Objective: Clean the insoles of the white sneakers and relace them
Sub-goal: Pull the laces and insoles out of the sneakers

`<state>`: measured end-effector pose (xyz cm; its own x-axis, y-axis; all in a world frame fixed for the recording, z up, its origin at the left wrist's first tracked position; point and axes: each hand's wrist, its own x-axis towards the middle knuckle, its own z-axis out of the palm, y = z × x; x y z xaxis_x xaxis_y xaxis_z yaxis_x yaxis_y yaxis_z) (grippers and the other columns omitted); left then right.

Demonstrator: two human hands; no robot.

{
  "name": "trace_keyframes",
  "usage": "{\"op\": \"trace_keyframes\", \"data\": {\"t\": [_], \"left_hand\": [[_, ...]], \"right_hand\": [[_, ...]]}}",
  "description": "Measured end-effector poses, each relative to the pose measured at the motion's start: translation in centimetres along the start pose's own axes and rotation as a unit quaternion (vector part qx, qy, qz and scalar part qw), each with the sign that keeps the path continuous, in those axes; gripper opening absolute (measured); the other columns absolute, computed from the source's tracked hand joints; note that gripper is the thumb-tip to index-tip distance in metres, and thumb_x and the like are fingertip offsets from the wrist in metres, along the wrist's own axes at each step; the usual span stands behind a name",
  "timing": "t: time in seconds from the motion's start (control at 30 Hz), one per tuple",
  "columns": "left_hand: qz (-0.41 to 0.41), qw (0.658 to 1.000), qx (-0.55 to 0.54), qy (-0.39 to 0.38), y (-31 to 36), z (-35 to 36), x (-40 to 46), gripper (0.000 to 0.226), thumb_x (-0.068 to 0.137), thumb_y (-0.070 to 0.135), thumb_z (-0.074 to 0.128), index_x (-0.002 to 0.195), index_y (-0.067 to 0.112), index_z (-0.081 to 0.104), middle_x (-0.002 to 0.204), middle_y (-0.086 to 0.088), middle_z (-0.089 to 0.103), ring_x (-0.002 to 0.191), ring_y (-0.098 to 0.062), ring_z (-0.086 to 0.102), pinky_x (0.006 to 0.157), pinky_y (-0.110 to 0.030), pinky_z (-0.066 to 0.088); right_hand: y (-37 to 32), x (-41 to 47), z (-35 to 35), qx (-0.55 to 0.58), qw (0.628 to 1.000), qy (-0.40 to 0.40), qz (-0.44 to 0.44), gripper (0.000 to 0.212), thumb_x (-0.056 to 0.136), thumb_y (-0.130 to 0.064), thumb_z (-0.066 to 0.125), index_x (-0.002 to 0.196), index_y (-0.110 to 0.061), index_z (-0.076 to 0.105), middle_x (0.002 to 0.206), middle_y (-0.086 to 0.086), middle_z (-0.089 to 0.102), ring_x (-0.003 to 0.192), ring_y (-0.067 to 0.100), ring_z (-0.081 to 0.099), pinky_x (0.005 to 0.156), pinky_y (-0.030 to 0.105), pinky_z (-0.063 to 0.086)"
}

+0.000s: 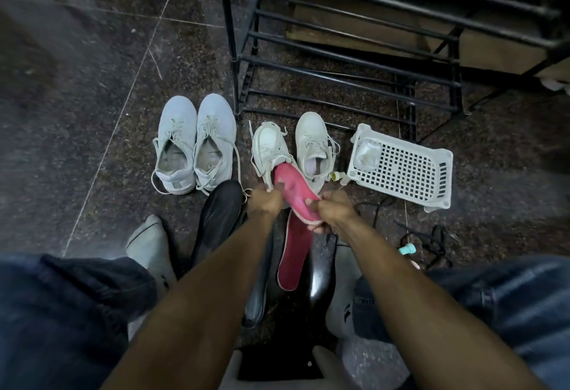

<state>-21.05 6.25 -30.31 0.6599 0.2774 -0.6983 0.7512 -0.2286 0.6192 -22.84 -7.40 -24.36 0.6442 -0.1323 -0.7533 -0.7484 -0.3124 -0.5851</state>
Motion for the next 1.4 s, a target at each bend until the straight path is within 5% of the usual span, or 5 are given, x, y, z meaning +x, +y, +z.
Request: {"op": "trace_keyframes", "data": {"t": [0.1, 0.23, 0.6, 0.83, 1.4], "left_hand": [[-0.116, 0.977, -0.143, -0.107, -1.2, 0.3, -2.1, 0.048, 0.089, 0.037, 0.067, 0.123, 0.005, 0.058, 0.119, -0.014, 0.064, 0.1, -0.029, 0.063, 0.083, -0.04, 0.054], [-0.068, 0.987, -0.084, -0.118, -3.0, 0.1, -3.0, 0.02, 0.078, 0.003, 0.07, 0.097, 0.008, 0.067, 0.105, -0.015, 0.072, 0.096, -0.03, 0.068, 0.091, -0.05, 0.054], [-0.026, 0.989, 0.055, -0.133, -7.2, -0.7, -3.1, 0.006, 0.088, 0.012, 0.062, 0.088, 0.016, 0.067, 0.083, -0.005, 0.07, 0.061, -0.017, 0.06, 0.058, -0.024, 0.046], [0.009, 0.981, 0.167, -0.092, -8.8, 0.2, -0.7, 0.021, 0.083, 0.019, 0.068, 0.067, 0.032, 0.063, 0.106, 0.0, 0.073, 0.104, -0.02, 0.065, 0.099, -0.031, 0.049], [-0.018, 0.956, 0.239, -0.169, -11.7, 4.3, 3.6, 0.032, 0.058, 0.03, 0.051, 0.081, 0.041, 0.071, 0.093, -0.007, 0.074, 0.089, -0.028, 0.071, 0.083, -0.041, 0.058]], "right_hand": [[2.0, -1.9, 1.0, -0.027, 0.998, -0.038, 0.038, 0.02, 0.088, 0.0, 0.061, 0.108, -0.001, 0.062, 0.093, 0.017, 0.066, 0.063, 0.025, 0.069, 0.045, 0.031, 0.055], [4.3, -3.8, 2.0, -0.079, 0.995, -0.052, 0.043, 0.024, 0.075, 0.004, 0.065, 0.098, -0.002, 0.069, 0.089, 0.006, 0.063, 0.083, 0.021, 0.061, 0.073, 0.035, 0.056], [9.3, -2.2, 1.6, 0.006, 0.993, 0.064, 0.1, 0.019, 0.067, -0.011, 0.055, 0.085, -0.009, 0.062, 0.089, 0.019, 0.069, 0.074, 0.034, 0.069, 0.064, 0.047, 0.06], [9.6, 1.1, -0.3, -0.104, 0.981, 0.11, 0.12, 0.021, 0.069, -0.015, 0.047, 0.084, -0.011, 0.063, 0.082, 0.011, 0.071, 0.073, 0.028, 0.071, 0.073, 0.049, 0.06], [10.8, 6.0, -0.8, -0.183, 0.97, 0.096, 0.127, 0.032, 0.079, -0.009, 0.054, 0.107, -0.004, 0.066, 0.107, 0.016, 0.069, 0.092, 0.031, 0.069, 0.077, 0.042, 0.058]]}}
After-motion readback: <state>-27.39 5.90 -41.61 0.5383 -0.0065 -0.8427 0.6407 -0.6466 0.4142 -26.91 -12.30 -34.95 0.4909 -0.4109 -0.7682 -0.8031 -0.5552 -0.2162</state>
